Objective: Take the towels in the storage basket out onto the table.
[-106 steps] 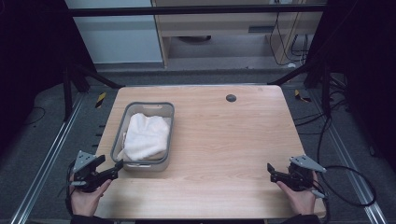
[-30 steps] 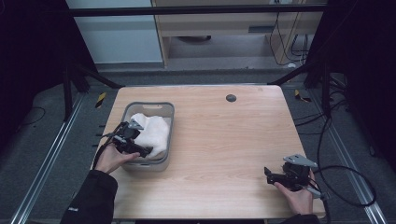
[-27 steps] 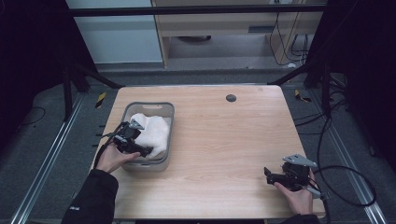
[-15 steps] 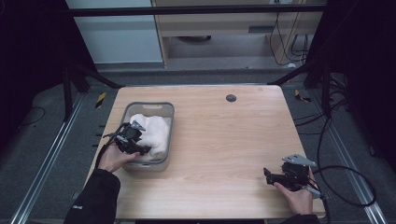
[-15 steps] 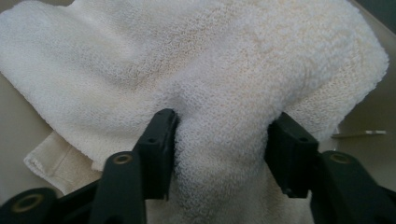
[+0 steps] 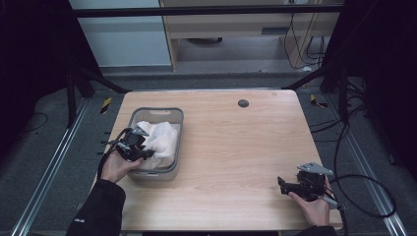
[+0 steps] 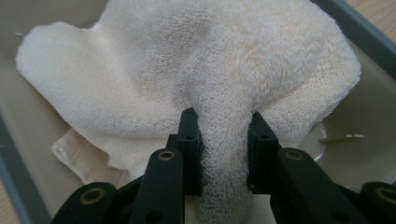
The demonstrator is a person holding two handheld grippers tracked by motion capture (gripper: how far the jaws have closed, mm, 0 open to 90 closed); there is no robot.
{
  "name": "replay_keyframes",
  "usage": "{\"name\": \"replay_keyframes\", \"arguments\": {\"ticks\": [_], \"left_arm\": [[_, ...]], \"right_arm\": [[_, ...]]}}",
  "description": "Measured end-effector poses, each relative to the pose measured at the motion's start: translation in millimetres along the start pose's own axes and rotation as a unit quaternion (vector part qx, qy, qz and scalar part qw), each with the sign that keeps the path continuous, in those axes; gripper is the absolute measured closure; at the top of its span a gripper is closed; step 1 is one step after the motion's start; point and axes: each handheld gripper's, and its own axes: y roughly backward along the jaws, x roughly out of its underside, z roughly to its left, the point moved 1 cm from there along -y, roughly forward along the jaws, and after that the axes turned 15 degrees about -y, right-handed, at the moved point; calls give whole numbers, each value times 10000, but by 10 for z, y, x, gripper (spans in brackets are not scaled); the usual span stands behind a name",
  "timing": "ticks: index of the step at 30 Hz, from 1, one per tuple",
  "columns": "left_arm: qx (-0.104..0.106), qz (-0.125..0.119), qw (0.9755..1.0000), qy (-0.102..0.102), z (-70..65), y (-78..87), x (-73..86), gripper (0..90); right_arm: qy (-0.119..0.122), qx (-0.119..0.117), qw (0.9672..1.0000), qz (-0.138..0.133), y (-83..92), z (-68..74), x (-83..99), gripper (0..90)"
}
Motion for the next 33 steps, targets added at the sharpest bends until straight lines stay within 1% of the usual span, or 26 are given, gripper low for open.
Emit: {"name": "replay_keyframes", "arguments": {"ticks": [1,2,3,4,5,7,8,9,10,11,14,15,16,17,20,21,25,28,29,33], "left_arm": [[0,0,10000,0,0,0,0,723],[-85,-95,9999,51,10,65,-18,725],[-85,-95,9999,51,10,65,-18,727],[-144,-168,9997,106,24,126,-35,727],[-144,-168,9997,106,24,126,-35,728],[-204,-258,9994,134,39,201,-58,728],[-245,-326,9990,185,45,262,-77,729],[-245,-326,9990,185,45,262,-77,730],[-297,-424,9984,227,58,337,-99,730],[-297,-424,9984,227,58,337,-99,731],[-370,-554,9975,246,76,430,-128,733],[-408,-649,9967,281,85,487,-145,733],[-408,-649,9967,281,85,487,-145,733],[-470,-764,9953,351,99,536,-157,733],[-551,-911,9934,424,124,629,-172,735],[-576,-933,9931,418,134,663,-177,735],[-660,-1134,9900,514,162,791,-198,735],[-696,-1269,9879,551,176,880,-217,735],[-744,-1308,9871,539,176,916,-227,735],[-778,-1445,9849,548,177,1010,-270,736]], "right_arm": [[0,0,10000,0,0,0,0,10],[-3,0,10000,4,-1,0,-1,10],[-3,0,10000,4,-1,0,-1,10],[-1,-6,10000,7,-1,0,-1,10],[-1,-6,10000,7,-1,0,-1,10],[-2,-11,10000,3,0,0,-1,10],[0,-12,10000,3,0,-1,-2,10],[-14,-12,10000,7,0,0,-2,10],[-6,-12,10000,5,-1,-1,-3,10],[-6,-12,10000,5,-1,-1,-3,10],[-3,-11,10000,7,-1,0,-2,10],[-20,-19,10000,10,1,2,-2,10],[-22,-21,10000,6,2,2,-2,11],[-22,-21,10000,6,2,2,-2,11],[-21,-18,10000,9,1,1,-2,10],[-12,-17,10000,8,1,0,-3,10],[-3,-7,10000,6,-2,-1,-3,10],[-9,-7,10000,5,-1,-1,-3,11],[-8,-8,10000,6,-1,-1,-3,11],[2,-3,10000,0,-2,-2,-3,11]]}}
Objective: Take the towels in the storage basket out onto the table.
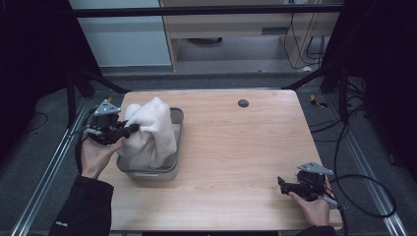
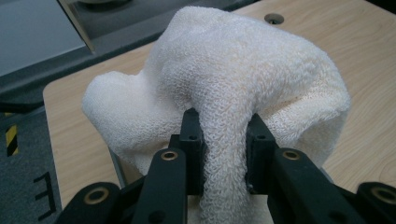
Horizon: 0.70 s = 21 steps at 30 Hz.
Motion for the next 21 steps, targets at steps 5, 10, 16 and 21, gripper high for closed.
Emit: {"name": "replay_keyframes", "arguments": {"ticks": [5,10,16,21], "left_arm": [[-33,-162,9999,-15,-1,87,-117,736],[-42,-341,9994,-74,-25,185,-256,735],[-27,-492,9987,-119,-51,276,-391,735],[34,-589,9981,-161,-75,337,-504,735]], "right_arm": [[15,3,10000,-12,0,-3,-2,12],[-10,-13,10000,-10,5,-1,-2,13],[-7,-29,10000,-20,7,-1,-3,16],[-16,-29,10000,-20,7,1,-2,16]]}}
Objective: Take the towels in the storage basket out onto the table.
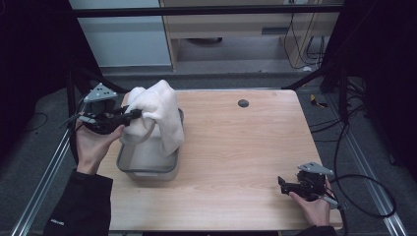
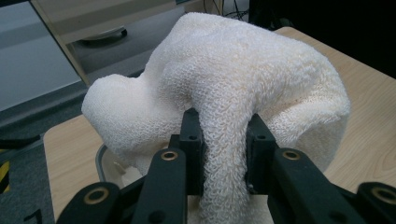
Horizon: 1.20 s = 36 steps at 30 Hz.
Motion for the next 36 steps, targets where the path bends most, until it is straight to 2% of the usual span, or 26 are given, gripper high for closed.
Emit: {"name": "replay_keyframes", "arguments": {"ticks": [10,16,22,23,30,36], "left_arm": [[36,-248,9997,-46,-28,115,-264,735],[35,-317,9993,-194,-57,158,-409,735],[142,-370,9989,-233,-104,199,-530,735],[165,-350,9988,-300,-118,205,-560,734],[285,-377,9982,-381,-184,207,-672,734],[400,-365,9970,-551,-279,209,-806,734]], "right_arm": [[-8,-5,10000,-5,3,0,-1,18],[17,4,10000,-9,7,-5,-4,21],[2,-3,10000,-20,11,-4,-5,23],[3,-10,10000,-15,11,-4,-4,24],[-5,-14,10000,-19,14,-7,-7,24],[19,-19,10000,-19,13,-7,-7,25]]}}
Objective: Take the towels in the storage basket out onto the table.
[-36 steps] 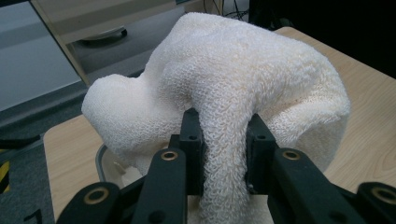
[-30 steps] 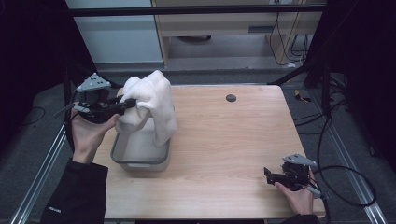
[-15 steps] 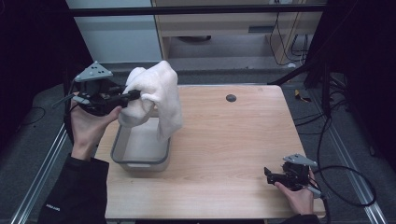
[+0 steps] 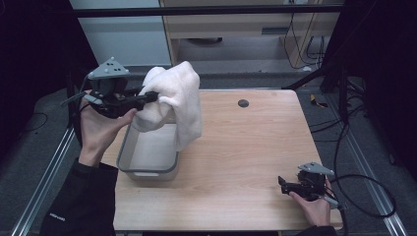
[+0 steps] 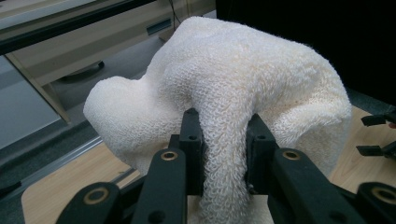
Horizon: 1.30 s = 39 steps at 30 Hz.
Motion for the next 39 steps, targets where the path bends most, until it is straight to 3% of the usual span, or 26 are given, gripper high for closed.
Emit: {"name": "replay_keyframes", "arguments": {"ticks": [12,16,18,25,39], "left_arm": [[288,15,9990,-351,-271,-175,-221,734],[478,66,9978,-449,-405,-351,-265,734],[496,74,9977,-453,-418,-369,-268,733],[789,241,9946,-622,-608,-658,-281,733],[1184,485,9893,-698,-898,-1099,-172,732]], "right_arm": [[-19,-23,10000,4,9,-7,-5,26],[-58,-19,10000,-14,17,-12,-9,26],[-49,-7,10000,-29,19,-18,-12,26],[-9,56,10000,-14,27,-34,-18,28],[-4,175,9998,-54,43,-60,-31,29]]}}
